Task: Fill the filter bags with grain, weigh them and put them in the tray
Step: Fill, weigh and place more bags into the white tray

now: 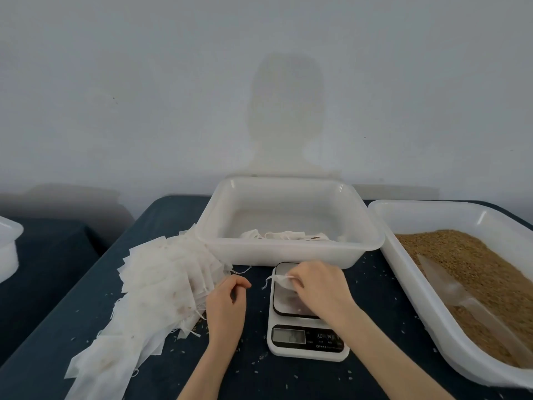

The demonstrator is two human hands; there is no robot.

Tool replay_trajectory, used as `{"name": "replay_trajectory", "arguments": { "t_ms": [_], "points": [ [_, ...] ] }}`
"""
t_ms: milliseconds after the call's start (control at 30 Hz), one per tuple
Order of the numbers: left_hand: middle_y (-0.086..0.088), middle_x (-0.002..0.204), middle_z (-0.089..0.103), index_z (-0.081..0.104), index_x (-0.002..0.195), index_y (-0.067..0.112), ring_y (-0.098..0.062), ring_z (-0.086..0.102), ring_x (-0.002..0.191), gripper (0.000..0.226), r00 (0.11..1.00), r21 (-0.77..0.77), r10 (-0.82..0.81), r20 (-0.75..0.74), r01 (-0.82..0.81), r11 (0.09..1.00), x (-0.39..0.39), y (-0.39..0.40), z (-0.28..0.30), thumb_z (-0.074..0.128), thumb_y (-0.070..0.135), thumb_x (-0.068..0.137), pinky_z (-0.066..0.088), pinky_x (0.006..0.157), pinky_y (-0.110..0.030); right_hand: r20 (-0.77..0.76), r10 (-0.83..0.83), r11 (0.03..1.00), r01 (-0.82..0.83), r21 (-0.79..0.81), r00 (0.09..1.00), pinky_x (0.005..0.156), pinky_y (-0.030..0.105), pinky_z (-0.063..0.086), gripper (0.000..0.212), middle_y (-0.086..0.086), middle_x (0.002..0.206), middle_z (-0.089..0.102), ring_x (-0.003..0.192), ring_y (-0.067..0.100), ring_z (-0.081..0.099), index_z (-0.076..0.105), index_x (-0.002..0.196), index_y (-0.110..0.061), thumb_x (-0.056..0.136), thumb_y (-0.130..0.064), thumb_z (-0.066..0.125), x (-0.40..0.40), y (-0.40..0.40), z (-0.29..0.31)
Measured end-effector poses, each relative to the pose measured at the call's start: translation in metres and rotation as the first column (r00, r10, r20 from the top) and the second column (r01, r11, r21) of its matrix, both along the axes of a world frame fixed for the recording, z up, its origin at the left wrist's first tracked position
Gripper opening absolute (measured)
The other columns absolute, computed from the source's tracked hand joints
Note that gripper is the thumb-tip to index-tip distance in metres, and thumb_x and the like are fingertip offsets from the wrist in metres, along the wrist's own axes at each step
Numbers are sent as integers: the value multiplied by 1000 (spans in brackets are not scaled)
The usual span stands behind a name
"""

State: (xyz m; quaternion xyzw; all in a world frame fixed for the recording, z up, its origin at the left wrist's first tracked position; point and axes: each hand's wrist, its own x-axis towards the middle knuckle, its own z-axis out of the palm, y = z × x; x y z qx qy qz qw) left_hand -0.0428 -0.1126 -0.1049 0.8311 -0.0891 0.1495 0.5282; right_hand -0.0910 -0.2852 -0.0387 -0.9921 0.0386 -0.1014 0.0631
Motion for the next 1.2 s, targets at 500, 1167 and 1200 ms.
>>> {"name": "replay_trajectory", "arguments": {
  "t_ms": [500,1167,1200],
  "points": [
    [15,72,62,56,73,42,0,56,70,46,998,84,-70,-3,70,994,-1,-5,0,55,-2,87,40,64,-9,146,-157,815,44,578,977,84,32,51,17,2,97,73,90,18,66,76,98,-18,91,-21,61,112,-75,90],
    [25,86,56,66,85,28,7,50,78,23,996,335,-59,61,35,942,-1,0,8,61,5,86,39,63,-7,-158,-80,978,109,180,984,92,31,48,37,-8,118,68,111,16,60,73,106,-29,88,-9,47,122,-40,46],
    [21,86,59,68,84,25,4,52,77,22,994,361,-50,101,10,932,-2,4,9,65,3,82,40,62,-8,-106,-50,980,69,186,993,89,30,48,36,-9,116,69,108,15,61,73,103,-30,88,-12,47,115,-30,47]
  ]
}}
